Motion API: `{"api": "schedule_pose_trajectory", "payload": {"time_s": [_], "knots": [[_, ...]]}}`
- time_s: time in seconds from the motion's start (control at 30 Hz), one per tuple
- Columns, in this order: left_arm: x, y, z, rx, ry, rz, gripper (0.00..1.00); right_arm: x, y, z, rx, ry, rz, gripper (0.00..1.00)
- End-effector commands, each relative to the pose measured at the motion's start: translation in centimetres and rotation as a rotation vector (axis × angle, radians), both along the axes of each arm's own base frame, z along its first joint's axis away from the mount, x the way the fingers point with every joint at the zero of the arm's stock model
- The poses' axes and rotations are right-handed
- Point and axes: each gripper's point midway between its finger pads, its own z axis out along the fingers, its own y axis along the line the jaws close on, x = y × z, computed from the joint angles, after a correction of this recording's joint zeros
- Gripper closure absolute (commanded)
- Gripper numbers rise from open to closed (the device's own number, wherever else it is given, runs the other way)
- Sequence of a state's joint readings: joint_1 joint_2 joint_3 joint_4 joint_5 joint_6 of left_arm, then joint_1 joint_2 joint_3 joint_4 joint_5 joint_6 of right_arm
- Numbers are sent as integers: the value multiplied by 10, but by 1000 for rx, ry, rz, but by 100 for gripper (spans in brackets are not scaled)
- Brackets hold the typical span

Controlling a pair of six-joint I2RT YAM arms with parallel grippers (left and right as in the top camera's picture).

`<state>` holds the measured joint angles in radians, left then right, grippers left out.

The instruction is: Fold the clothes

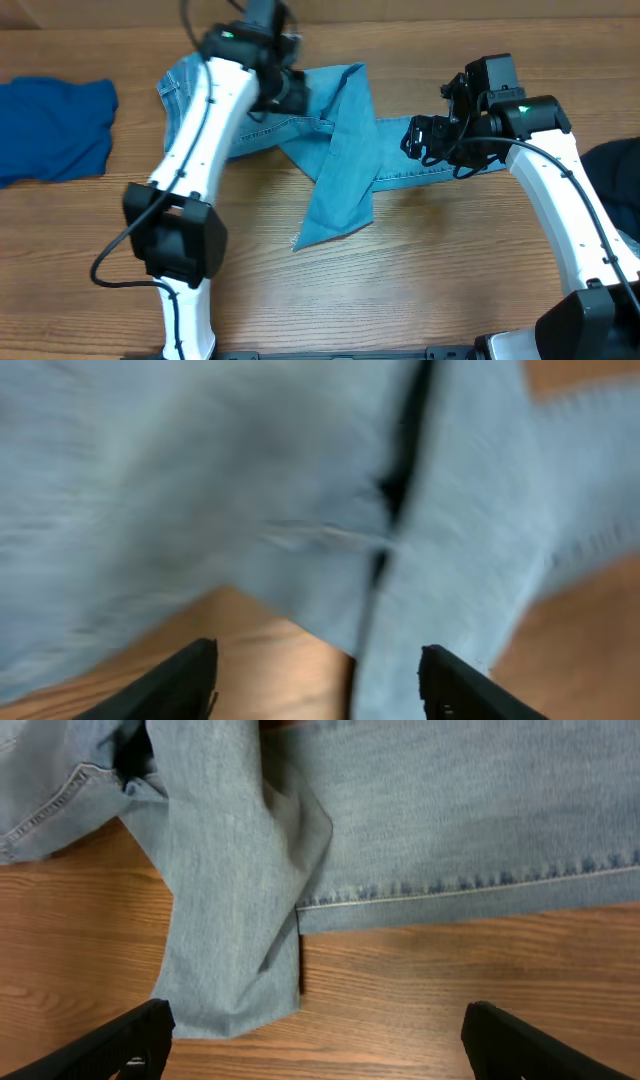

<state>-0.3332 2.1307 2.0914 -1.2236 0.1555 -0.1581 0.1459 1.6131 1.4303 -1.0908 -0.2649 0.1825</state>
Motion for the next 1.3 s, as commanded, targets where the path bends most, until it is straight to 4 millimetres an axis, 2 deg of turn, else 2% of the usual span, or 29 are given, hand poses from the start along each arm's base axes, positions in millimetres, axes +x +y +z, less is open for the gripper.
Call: {"api": "schedule_pose_trajectory", "payload": {"time_s": [0.0, 0.07, 0.13, 0.23, 0.3, 0.4, 0.53, 0.6, 0.63, 0.67, 0.73, 0.83, 0.93, 1.1, 1.27], "knots": [[-39, -25, -25, 36, 104, -109, 34, 6, -1, 14, -18, -66, 24, 4], [-56, -27, -39, 59, 163, -127, 38, 6, 0, 21, -17, -78, 36, 1], [-67, -22, -47, 89, 206, -130, 45, -3, 6, 21, 15, -42, 53, 1], [-69, -5, -47, 159, 216, -109, 47, -23, 16, 15, 44, 41, 82, 4], [-64, 11, -39, 186, 204, -70, 47, -32, 27, 11, 44, 68, 118, 5], [-53, 38, -16, 190, 156, 11, 45, -45, 55, 7, 45, 78, 188, 5], [-42, 82, 33, 133, 53, 138, 40, -64, 110, -7, 24, 81, 270, 4], [-42, 99, 53, 104, 10, 182, 36, -69, 124, -21, -47, 88, 267, 4], [-43, 111, 66, 96, -18, 211, 35, -73, 131, -33, -103, 100, 248, 4], [-49, 125, 83, 90, -53, 238, 33, -84, 148, -53, -151, 137, 250, 4], [-54, 135, 97, 87, -84, 253, 30, -96, 163, -76, -187, 190, 254, 4], [-63, 141, 113, 86, -119, 254, 29, -107, 170, -106, -275, 232, 244, 4], [-69, 142, 121, 88, -136, 240, 28, -115, 177, -126, -342, 227, 285, 4], [-70, 141, 121, 88, -135, 237, 28, -119, 179, -128, -404, 188, 304, 4], [-68, 141, 122, 86, -146, 238, 28, -110, 178, -127, -412, 156, 239, 4]]}}
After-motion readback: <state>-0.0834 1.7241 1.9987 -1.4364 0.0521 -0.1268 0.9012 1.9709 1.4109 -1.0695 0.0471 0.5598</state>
